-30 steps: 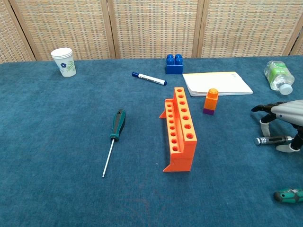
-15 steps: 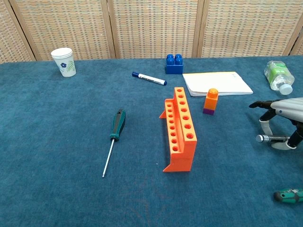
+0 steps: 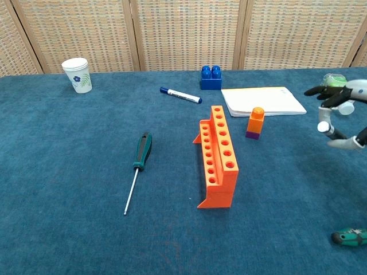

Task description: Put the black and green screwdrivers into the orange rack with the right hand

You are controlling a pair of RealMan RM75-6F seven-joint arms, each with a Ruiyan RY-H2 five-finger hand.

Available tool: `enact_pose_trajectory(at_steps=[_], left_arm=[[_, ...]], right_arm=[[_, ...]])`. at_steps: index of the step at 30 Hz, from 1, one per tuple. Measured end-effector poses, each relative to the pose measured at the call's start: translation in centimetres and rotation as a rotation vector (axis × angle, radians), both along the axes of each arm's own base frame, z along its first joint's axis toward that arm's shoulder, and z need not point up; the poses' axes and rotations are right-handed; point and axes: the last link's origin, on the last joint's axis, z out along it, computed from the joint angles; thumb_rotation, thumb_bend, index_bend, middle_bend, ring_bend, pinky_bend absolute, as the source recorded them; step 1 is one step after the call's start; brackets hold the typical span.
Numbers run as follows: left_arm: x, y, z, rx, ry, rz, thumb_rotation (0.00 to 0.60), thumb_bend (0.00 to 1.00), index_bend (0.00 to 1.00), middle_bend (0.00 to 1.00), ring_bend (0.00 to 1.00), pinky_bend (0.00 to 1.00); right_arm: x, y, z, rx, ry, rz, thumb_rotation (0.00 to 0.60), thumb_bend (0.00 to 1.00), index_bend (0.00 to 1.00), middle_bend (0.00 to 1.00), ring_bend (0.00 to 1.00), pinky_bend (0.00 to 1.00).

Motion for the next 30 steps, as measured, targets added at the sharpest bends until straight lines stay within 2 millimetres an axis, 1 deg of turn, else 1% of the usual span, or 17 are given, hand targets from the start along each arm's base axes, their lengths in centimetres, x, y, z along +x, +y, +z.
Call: enact_pose_trajectory(at_steps=[2,8,14,16,20,23,30], left_arm=[[0.0,-0.1,0.1,0.001,-0.003,-0.004,0.6,0.0,0.0,0.0,0.0,0.0],[0.1,-0.2,0.1,-0.005,-0.005,-0.014,0.6,0.0,0.0,0.0,0.0,0.0],[0.2,-0.2,-0.1,-0.01,0.0,-0.016,0.6,0.0,0.0,0.0,0.0,0.0],[0.2,-0.2,-0.1,-0.011,0.0,-0.015,0.6,0.0,0.0,0.0,0.0,0.0],[0.1,-0.1,-0.1,-0.013,0.001,-0.012,0.6,0.0,0.0,0.0,0.0,0.0],[0.1,-0.1,-0.1,-0.014,0.0,-0.011,0.6,0.0,0.0,0.0,0.0,0.0],[0.0,0.1,-0.2,-0.022,0.0,-0.008,0.6,0.0,0.0,0.0,0.0,0.0]], right_arm=[[0.7,0.1,1.3,-0.005,-0.066,-0.003,0.6,0.44,0.61,0.0,0.0,0.0],[3.3,0.9,3.6,0.041,-0.314,-0.012,0.6,0.47,0.61,0.0,0.0,0.0],[6.1,1.9,4.7,0.163,-0.541,-0.029,0.6,0.47,0.61,0.0,0.0,0.0],[7.0,2.0,4.7,0.209,-0.595,-0.034,0.6,0.48,0.61,0.0,0.0,0.0],[9.6,2.1,3.9,0.314,-0.669,-0.032,0.6,0.48,0.61,0.0,0.0,0.0],[10.6,2.0,3.2,0.349,-0.698,-0.039,0.6,0.48,0.61,0.0,0.0,0.0],[11.9,1.7,1.4,0.382,-0.745,-0.064,0.6,0.48,0.61,0.0,0.0,0.0]])
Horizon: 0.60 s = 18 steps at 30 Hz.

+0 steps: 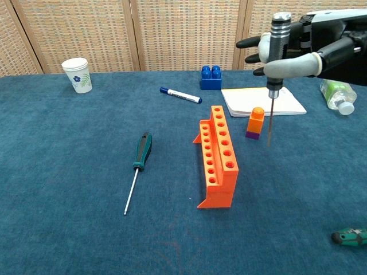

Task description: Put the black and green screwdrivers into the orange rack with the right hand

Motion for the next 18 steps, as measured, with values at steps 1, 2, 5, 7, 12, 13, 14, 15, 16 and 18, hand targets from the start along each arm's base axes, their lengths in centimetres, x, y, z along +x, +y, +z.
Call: enact_pose_trajectory(at_steps=[1,2,5,7,12,13,14,15,16,18], left_arm=[[0.0,0.0,0.0,-0.001,0.0,0.0,0.6,0.0,0.0,0.0,0.0,0.0],[0.0,0.0,0.0,-0.001,0.001,0.0,0.6,0.0,0.0,0.0,0.0,0.0],[0.0,0.1,-0.1,-0.004,0.002,0.002,0.6,0.0,0.0,0.0,0.0,0.0],[0.0,0.1,-0.2,-0.006,0.004,0.004,0.6,0.0,0.0,0.0,0.0,0.0],[0.0,0.2,-0.4,-0.012,0.013,0.005,0.6,0.0,0.0,0.0,0.0,0.0],[0.0,0.3,-0.5,-0.014,0.014,0.006,0.6,0.0,0.0,0.0,0.0,0.0],[0.0,0.3,-0.5,-0.014,0.015,0.008,0.6,0.0,0.0,0.0,0.0,0.0],[0.0,0.4,-0.5,-0.014,0.016,0.01,0.6,0.0,0.0,0.0,0.0,0.0],[0.0,0.4,-0.6,-0.015,0.017,0.012,0.6,0.0,0.0,0.0,0.0,0.0],[0.0,0.4,-0.6,-0.015,0.02,0.013,0.6,0.0,0.0,0.0,0.0,0.0]], right_arm=[[0.1,-0.1,-0.2,0.003,-0.003,0.0,0.6,0.48,0.61,0.0,0.0,0.0],[0.3,-0.2,-0.5,0.007,-0.003,0.002,0.6,0.48,0.61,0.0,0.0,0.0],[0.6,-0.4,-1.2,0.015,-0.002,0.013,0.6,0.48,0.61,0.0,0.0,0.0],[0.9,-0.4,-1.4,0.02,-0.009,0.018,0.6,0.48,0.61,0.0,0.0,0.0],[1.4,-0.5,-1.9,0.022,-0.023,0.028,0.6,0.48,0.61,0.0,0.0,0.0],[1.5,-0.5,-2.0,0.022,-0.023,0.029,0.6,0.48,0.61,0.0,0.0,0.0],[1.6,-0.5,-2.2,0.023,-0.022,0.029,0.6,0.48,0.61,0.0,0.0,0.0],[1.6,-0.5,-2.4,0.024,-0.023,0.027,0.6,0.48,0.61,0.0,0.0,0.0],[1.6,-0.6,-2.5,0.025,-0.023,0.024,0.6,0.48,0.61,0.0,0.0,0.0],[1.6,-0.7,-2.8,0.026,-0.023,0.016,0.6,0.48,0.61,0.0,0.0,0.0]])
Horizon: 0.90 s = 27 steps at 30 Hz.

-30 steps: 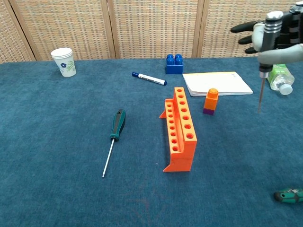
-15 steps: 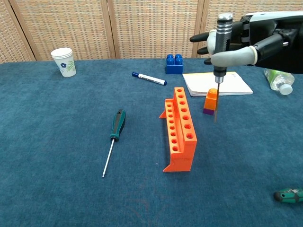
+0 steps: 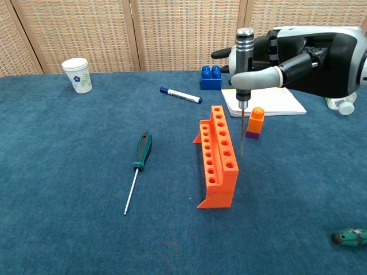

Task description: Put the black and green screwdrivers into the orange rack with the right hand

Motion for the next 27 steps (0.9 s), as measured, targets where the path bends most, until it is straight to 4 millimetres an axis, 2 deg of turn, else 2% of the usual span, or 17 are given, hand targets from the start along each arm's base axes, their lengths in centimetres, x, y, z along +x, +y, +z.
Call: enact_pose_trajectory(at_steps=[27], left_arm=[[0.0,0.3,-0.3,-0.008,0.008,0.009,0.6,0.0,0.0,0.0,0.0,0.0]], right_arm=[[0.4,-0.3,-1.7,0.013,0.003,-0.003,0.6,0.48,0.62,0.0,0.0,0.0]])
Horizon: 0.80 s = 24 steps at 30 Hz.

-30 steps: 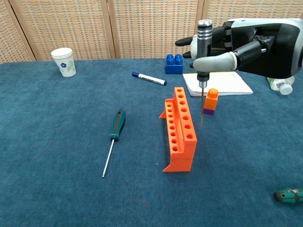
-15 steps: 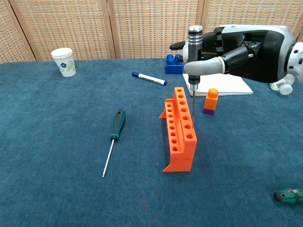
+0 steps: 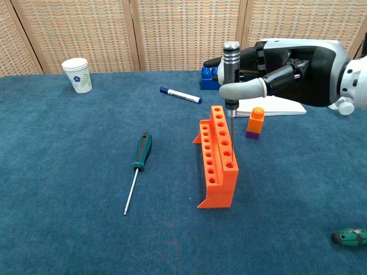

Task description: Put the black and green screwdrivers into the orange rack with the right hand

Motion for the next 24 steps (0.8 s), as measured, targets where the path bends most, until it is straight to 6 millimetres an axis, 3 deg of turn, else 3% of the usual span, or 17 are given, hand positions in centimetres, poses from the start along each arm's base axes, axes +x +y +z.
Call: enact_pose_trajectory(at_steps=[24], left_arm=[[-0.07,0.13,0.09,0.002,-0.002,0.004,0.6,0.0,0.0,0.0,0.0,0.0]], right_arm=[[0.29,0.02,-0.91,-0.005,0.009,0.018,0.6,0.48,0.63,0.0,0.0,0.0]])
